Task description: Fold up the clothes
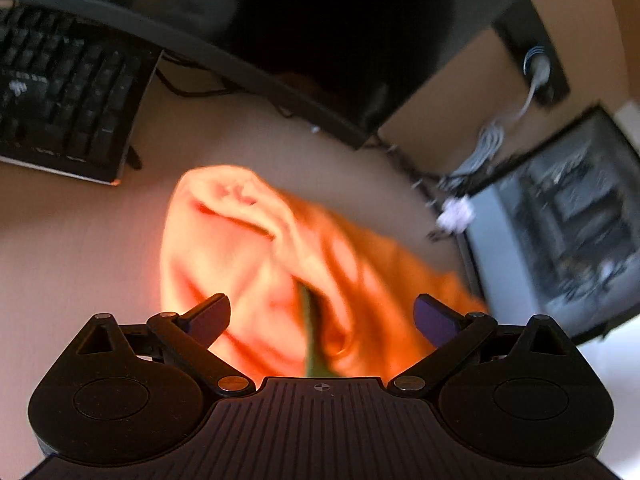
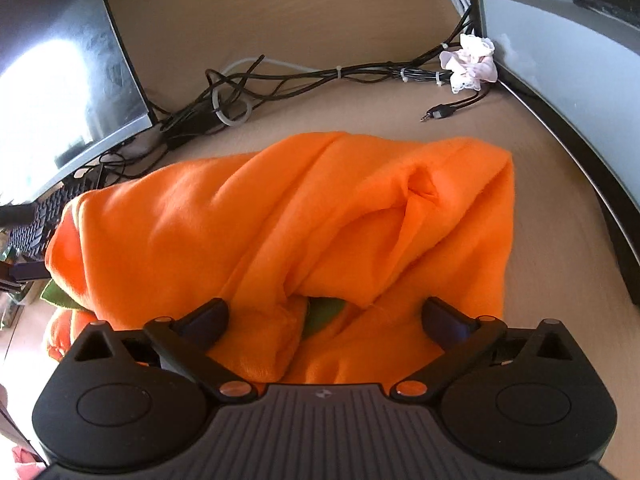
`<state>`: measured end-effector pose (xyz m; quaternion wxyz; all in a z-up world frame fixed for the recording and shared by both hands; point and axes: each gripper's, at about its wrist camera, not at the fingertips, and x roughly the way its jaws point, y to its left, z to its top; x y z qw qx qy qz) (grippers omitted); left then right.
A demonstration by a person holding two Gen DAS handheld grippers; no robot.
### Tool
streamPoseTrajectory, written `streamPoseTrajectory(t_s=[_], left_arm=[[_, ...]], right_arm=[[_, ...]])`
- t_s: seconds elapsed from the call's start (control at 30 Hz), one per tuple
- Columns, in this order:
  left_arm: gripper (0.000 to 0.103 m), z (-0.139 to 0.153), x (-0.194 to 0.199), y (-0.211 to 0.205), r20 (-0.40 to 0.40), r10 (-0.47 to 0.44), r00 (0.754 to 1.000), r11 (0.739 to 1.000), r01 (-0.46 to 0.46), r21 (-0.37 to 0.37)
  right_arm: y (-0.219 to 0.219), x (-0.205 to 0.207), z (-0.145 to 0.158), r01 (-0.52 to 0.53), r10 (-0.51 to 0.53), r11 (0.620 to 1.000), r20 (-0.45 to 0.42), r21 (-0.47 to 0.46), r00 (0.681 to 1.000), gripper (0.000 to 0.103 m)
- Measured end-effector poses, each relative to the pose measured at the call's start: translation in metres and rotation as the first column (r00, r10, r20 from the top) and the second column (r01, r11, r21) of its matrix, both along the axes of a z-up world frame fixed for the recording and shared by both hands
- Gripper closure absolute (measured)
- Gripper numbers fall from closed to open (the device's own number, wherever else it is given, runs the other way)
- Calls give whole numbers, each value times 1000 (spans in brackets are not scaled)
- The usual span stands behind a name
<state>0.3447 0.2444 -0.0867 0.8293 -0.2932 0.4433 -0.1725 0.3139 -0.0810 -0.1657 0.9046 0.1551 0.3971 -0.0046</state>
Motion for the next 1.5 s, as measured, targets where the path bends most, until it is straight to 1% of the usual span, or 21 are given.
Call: streamPoseTrajectory(t_s=[0.03, 0.07, 0.1, 0.17, 0.3, 0.43, 0.47, 0.53, 0.63, 0.7, 0.77, 0.8, 0.87, 0.93, 1.03, 1.1, 1.23, 1.33, 1.43, 1.47, 1.5], left_arm=[[5, -2, 2, -2, -6, 8, 1000, 1000, -8, -4], [11, -5, 6, -8, -13, 18, 1000, 1000, -18, 6], [23, -8, 11, -15, -20, 28, 999, 999, -28, 22], [33, -14, 19, -26, -32, 39, 999, 998, -38, 45], [53, -13, 21, -40, -3, 28, 1000, 996, -27, 84], [64, -2, 10, -38, 53, 7, 999, 996, -12, 92], [64, 0, 7, -37, 70, 5, 998, 996, -11, 86], [63, 4, 1, -37, 82, -11, 997, 997, 5, 75], [59, 1, -2, -38, 60, -39, 997, 997, 35, 67], [59, -7, 3, -42, 26, -56, 998, 996, 54, 66], [60, -14, 16, -48, 17, -71, 997, 995, 70, 75], [70, -16, 21, -51, 18, -76, 997, 994, 75, 81], [91, -11, 27, -55, 34, -73, 997, 994, 70, 90], [92, 10, 15, -53, 108, -72, 992, 993, 62, 98], [91, 43, -14, -46, 242, -85, 967, 992, 59, 114], [89, 48, -34, -40, 267, -92, 959, 991, 63, 115], [90, 15, -62, -31, 177, -88, 980, 990, 67, 125], [90, -21, -72, -29, 39, -92, 995, 987, 85, 137], [88, -37, -77, -26, -8, -107, 994, 986, 107, 130], [84, -35, -75, -23, 0, -103, 995, 990, 102, 99], [71, -31, -73, -18, 16, -95, 995, 994, 94, 49]], right_arm=[[0, -1, 0, -11, 11, 1000, 3, -6, 1000, 0], [1, -2, -1, -22, 22, 1000, 8, -13, 1000, 0], [2, -3, 0, -23, 23, 999, 11, -22, 1000, 0], [4, -6, 2, -11, 11, 999, 11, -48, 1000, 0], [10, -23, 28, 36, -25, 995, 114, -93, 993, 2], [11, -23, 39, 20, -18, 1000, 124, -10, 992, 19], [11, -23, 41, 15, -16, 1000, 127, 11, 992, 23], [12, -23, 47, 6, -13, 999, 132, 52, 991, 23], [15, -15, 37, 17, -22, 998, 94, 54, 995, 29], [14, -3, 30, -19, 11, 995, 83, 98, 996, 59], [15, 13, 25, -64, 55, 991, 76, 114, 996, 75], [16, 18, 27, -75, 67, 992, 80, 106, 995, 85], [18, 26, 36, -85, 78, 994, 97, 70, 992, 93], [17, 21, 55, -99, 91, 994, 153, 45, 984, 94], [9, 0, 74, -110, 100, 993, 200, 38, 975, 94], [5, -13, 80, -121, 112, 992, 208, 33, 972, 94], [11, -26, 50, -158, 159, 987, 89, -11, 983, 93], [18, -33, 23, -183, 182, 982, -13, -48, 983, 93], [21, -34, 16, -184, 182, 981, -26, -62, 983, 92], [21, -33, 17, -183, 182, 981, -24, -62, 983, 92], [21, -31, 18, -184, 183, 981, -21, -61, 983, 92]])
